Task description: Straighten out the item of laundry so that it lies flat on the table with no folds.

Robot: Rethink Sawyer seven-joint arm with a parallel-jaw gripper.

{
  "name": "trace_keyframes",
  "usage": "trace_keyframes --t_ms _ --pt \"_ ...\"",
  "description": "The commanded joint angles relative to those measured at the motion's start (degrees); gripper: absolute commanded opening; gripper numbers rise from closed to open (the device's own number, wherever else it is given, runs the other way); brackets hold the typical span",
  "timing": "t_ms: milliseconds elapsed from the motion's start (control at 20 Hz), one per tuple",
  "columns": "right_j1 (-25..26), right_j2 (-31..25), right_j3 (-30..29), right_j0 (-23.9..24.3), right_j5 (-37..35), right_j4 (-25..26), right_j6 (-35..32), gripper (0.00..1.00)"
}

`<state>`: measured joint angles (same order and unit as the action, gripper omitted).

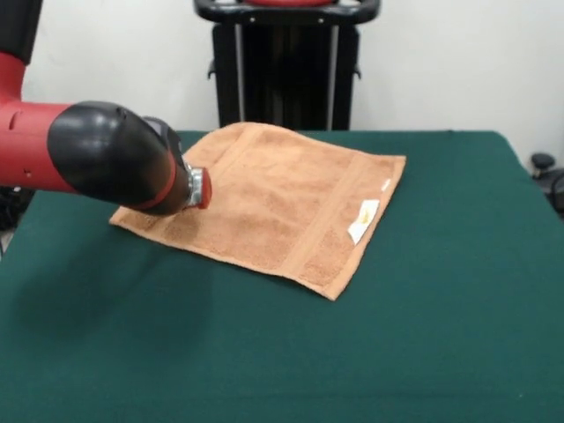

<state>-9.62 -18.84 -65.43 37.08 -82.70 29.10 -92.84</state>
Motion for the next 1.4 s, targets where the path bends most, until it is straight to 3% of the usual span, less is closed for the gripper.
trace_keyframes --t_ms 50,400,550,700,750,850,900,1050,1150,1400 --pt "3.2 -14.3 19.2 -3.6 19.8 4.0 19.0 0.0" --pt "9.0 -18.8 34.4 -5.3 11.9 6.5 23.7 0.0" --pt "9.6 -18.9 37.1 -5.5 9.7 7.3 23.2 0.0" --pt "7.5 -16.7 32.0 -4.3 14.1 6.0 19.2 0.0" --pt "4.9 -15.2 26.0 -3.1 19.9 4.9 16.1 0.0" --pt "0.5 -15.5 14.0 0.2 36.8 5.3 18.1 0.0" --pt "-1.6 -16.6 6.5 2.9 48.5 6.1 16.3 1.0" --pt "-10.7 -8.2 -4.8 -0.9 57.9 11.0 0.2 1.0" --pt "-13.0 -7.2 -10.0 -1.3 59.2 11.6 -2.2 1.0" --pt "-12.6 -5.3 -12.0 -3.0 61.1 12.7 -2.2 1.0"
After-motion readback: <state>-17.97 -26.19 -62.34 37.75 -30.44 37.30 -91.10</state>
